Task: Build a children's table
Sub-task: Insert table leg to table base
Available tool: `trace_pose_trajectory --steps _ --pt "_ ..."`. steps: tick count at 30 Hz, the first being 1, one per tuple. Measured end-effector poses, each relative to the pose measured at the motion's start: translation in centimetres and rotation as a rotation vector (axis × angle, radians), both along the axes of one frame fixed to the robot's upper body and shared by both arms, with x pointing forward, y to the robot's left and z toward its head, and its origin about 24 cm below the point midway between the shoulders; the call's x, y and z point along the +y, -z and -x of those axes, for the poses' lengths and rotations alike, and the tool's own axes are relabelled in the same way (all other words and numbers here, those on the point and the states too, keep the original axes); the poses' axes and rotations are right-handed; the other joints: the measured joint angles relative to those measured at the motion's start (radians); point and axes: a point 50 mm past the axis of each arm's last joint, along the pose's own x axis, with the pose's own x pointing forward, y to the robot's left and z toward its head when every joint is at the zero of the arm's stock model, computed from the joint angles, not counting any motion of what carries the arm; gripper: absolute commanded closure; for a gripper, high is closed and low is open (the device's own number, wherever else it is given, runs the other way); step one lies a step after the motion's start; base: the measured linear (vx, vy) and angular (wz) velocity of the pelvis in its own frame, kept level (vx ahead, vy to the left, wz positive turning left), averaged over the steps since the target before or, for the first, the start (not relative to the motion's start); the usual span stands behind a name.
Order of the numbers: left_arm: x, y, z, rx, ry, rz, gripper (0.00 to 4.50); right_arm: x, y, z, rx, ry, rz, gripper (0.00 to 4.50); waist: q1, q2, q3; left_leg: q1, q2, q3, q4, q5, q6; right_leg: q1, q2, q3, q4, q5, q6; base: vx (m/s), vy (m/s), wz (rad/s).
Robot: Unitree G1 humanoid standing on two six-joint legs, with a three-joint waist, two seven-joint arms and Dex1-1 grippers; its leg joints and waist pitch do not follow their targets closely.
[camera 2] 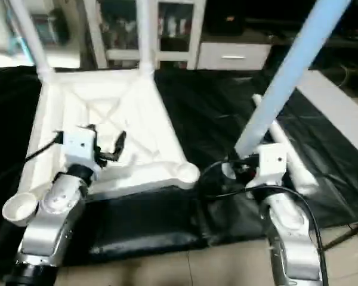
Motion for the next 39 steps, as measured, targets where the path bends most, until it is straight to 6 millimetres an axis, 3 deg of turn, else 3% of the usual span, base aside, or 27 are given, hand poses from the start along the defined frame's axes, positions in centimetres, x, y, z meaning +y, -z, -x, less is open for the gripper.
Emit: trace_pose_trajectory --steps 3,6,7,8,9,10,11,12,13,14,15,16,17,20,22,24,26,28,30,32,34,39 --pt "-0.3 0.0 0.0 0.000 0.011 -0.001 0.26 0.0 0.0 0.0 0.000 0.000 0.000 2.64 0.000 0.000 0.000 -0.001 -0.036 -0.042 0.000 -0.005 0.010 0.027 -0.013 -0.009 -0.005 -0.023 0.039 0.110 0.036 0.58" --pt "-0.2 0.0 0.0 -0.001 0.011 -0.004 0.26 0.1 0.1 0.1 0.003 0.002 -0.006 2.64 -0.002 0.000 -0.001 0.000 -0.071 -0.088 -0.004 -0.007 0.014 0.047 -0.013 -0.003 -0.003 -0.052 0.054 0.111 0.002 0.58" --pt "-0.2 0.0 0.0 0.002 0.011 -0.006 0.26 0.1 0.1 0.1 0.003 0.002 -0.008 2.64 -0.007 -0.002 -0.001 0.006 -0.088 -0.107 -0.010 -0.007 0.013 0.044 -0.011 0.011 0.010 -0.065 0.051 0.125 -0.038 0.59" --pt "0.2 0.1 0.0 0.004 0.004 -0.015 0.26 0.2 0.1 0.1 -0.003 0.002 -0.017 2.64 -0.016 -0.005 -0.003 0.016 -0.113 -0.137 -0.018 -0.006 0.013 0.021 -0.005 0.031 0.068 -0.084 0.046 0.070 -0.036 0.31" --pt "0.5 0.1 -0.1 0.007 -0.003 -0.021 0.26 0.3 0.2 0.1 -0.003 0.008 -0.037 2.64 -0.023 -0.005 -0.002 0.028 -0.121 -0.148 -0.024 -0.004 0.009 -0.002 0.008 0.051 0.111 -0.090 0.046 0.122 -0.085 0.60" --pt "0.5 0.0 -0.1 0.004 -0.005 -0.022 0.26 0.3 0.2 0.1 -0.004 0.017 -0.055 2.64 -0.019 -0.008 -0.003 0.040 -0.125 -0.140 -0.032 -0.002 0.001 -0.041 0.024 0.076 0.135 -0.082 0.046 -0.002 -0.118 0.34" --pt "0.4 -0.1 -0.1 0.001 0.001 -0.016 0.26 0.1 0.1 0.1 -0.009 0.032 -0.070 2.64 -0.021 -0.021 -0.007 0.048 -0.146 -0.131 -0.037 -0.003 -0.007 -0.079 0.022 0.113 0.089 -0.038 0.027 -0.023 -0.148 0.51" --pt "0.0 0.0 -0.2 0.005 0.015 -0.002 0.26 -0.5 0.2 0.3 -0.004 0.059 -0.064 2.64 -0.022 -0.027 -0.003 0.041 -0.141 -0.112 -0.023 -0.006 -0.011 -0.076 0.025 0.137 0.098 -0.022 0.024 -0.074 -0.098 0.23" --pt "-0.9 -0.1 -0.2 0.004 0.043 0.011 0.26 -1.4 0.4 0.5 0.004 0.091 -0.056 2.64 -0.013 -0.014 -0.004 0.030 -0.118 -0.061 0.013 -0.006 0.007 -0.066 0.031 0.144 0.095 -0.023 0.024 0.028 -0.027 0.31" --pt "-1.6 -0.1 -0.1 0.001 0.073 0.012 0.26 -1.9 0.6 0.7 0.015 0.113 -0.054 2.64 -0.005 -0.012 -0.005 0.017 -0.094 -0.018 0.040 0.004 0.016 -0.059 0.035 0.147 0.091 -0.022 0.023 0.000 0.000 0.00" --pt "-1.8 -0.3 -0.2 -0.003 0.082 0.008 0.26 -2.3 0.6 0.7 0.017 0.125 -0.056 2.64 0.002 -0.010 -0.005 0.009 -0.061 0.009 0.031 0.023 0.002 -0.055 0.041 0.143 0.091 -0.020 0.020 0.058 -0.034 0.10" --pt "-1.7 -0.4 -0.4 -0.004 0.081 0.009 0.26 -2.5 0.5 0.7 0.014 0.129 -0.059 2.64 0.004 -0.002 -0.006 0.002 -0.037 0.020 0.003 0.031 -0.012 -0.055 0.050 0.135 0.090 -0.020 0.019 -0.049 -0.058 0.00" --pt "-1.4 -0.7 -0.6 -0.007 0.071 0.018 0.26 -2.5 0.5 0.7 0.013 0.130 -0.064 2.64 0.009 0.012 -0.008 -0.006 -0.010 0.025 -0.008 0.030 -0.058 -0.056 0.059 0.122 0.088 -0.017 0.016 -0.081 -0.054 0.04" --pt "-0.4 -0.3 -0.7 0.019 0.034 0.014 0.26 -2.1 0.7 0.7 0.018 0.115 -0.073 2.64 0.011 0.018 -0.004 -0.017 0.016 0.038 -0.004 0.037 -0.060 -0.053 0.056 0.100 0.061 0.003 0.015 -0.030 -0.006 0.03" --pt "0.0 -0.2 -0.7 0.027 0.018 0.015 0.26 -1.8 0.7 0.7 0.021 0.103 -0.074 2.64 0.018 0.025 0.001 -0.016 0.023 0.048 -0.005 0.039 -0.053 -0.042 0.052 0.090 0.047 0.008 0.006 -0.042 0.023 0.07" --pt "0.3 -0.1 -0.7 0.038 0.003 0.017 0.26 -1.5 0.8 0.6 0.025 0.093 -0.075 2.64 0.026 0.033 0.005 -0.014 0.032 0.065 -0.005 0.046 -0.052 -0.039 0.046 0.085 0.047 0.011 0.002 -0.088 0.035 0.13" --pt "0.6 -0.1 -0.8 0.047 -0.014 0.033 0.26 -1.2 0.9 0.6 0.032 0.083 -0.080 2.64 0.022 0.037 0.008 -0.013 0.037 0.065 -0.005 0.050 -0.054 -0.038 0.042 0.071 0.048 0.013 -0.002 -0.076 -0.013 0.15" --pt "0.8 -0.1 -0.9 0.059 -0.028 0.043 0.26 -1.1 0.8 0.5 0.038 0.072 -0.080 2.64 0.017 0.035 0.008 -0.014 0.046 0.065 -0.006 0.051 -0.057 -0.038 0.040 0.055 0.049 0.016 -0.006 -0.060 -0.044 0.13" --pt "0.9 -0.1 -1.0 0.070 -0.023 0.034 0.26 -1.3 0.4 0.2 0.027 0.060 -0.065 2.64 0.013 0.027 0.007 -0.017 0.050 0.074 -0.014 0.052 -0.057 -0.039 0.037 0.051 0.050 0.019 -0.009 -0.027 -0.072 0.04" --pt "0.1 -0.3 -1.2 0.071 0.023 0.030 0.26 -1.9 0.1 0.1 0.025 0.055 -0.044 2.64 0.034 0.019 0.009 -0.020 0.054 0.089 -0.032 0.059 -0.053 -0.048 0.034 0.053 0.049 0.020 -0.001 -0.030 -0.062 -0.03" --pt "-0.2 -0.2 -1.2 0.090 0.061 0.026 0.26 -1.9 -0.2 -0.5 0.028 0.031 -0.049 2.64 0.039 0.019 0.009 -0.020 0.058 0.093 -0.043 0.087 -0.063 -0.056 0.034 0.051 0.050 0.023 -0.001 -0.017 -0.027 -0.03" --pt "0.3 0.0 -1.3 0.111 0.062 -0.001 0.26 -1.8 -1.0 -2.0 0.011 -0.001 -0.048 2.64 0.055 0.013 0.009 -0.033 0.062 0.100 -0.045 0.100 -0.066 -0.072 0.029 0.044 0.047 0.032 -0.008 0.000 0.000 0.00"
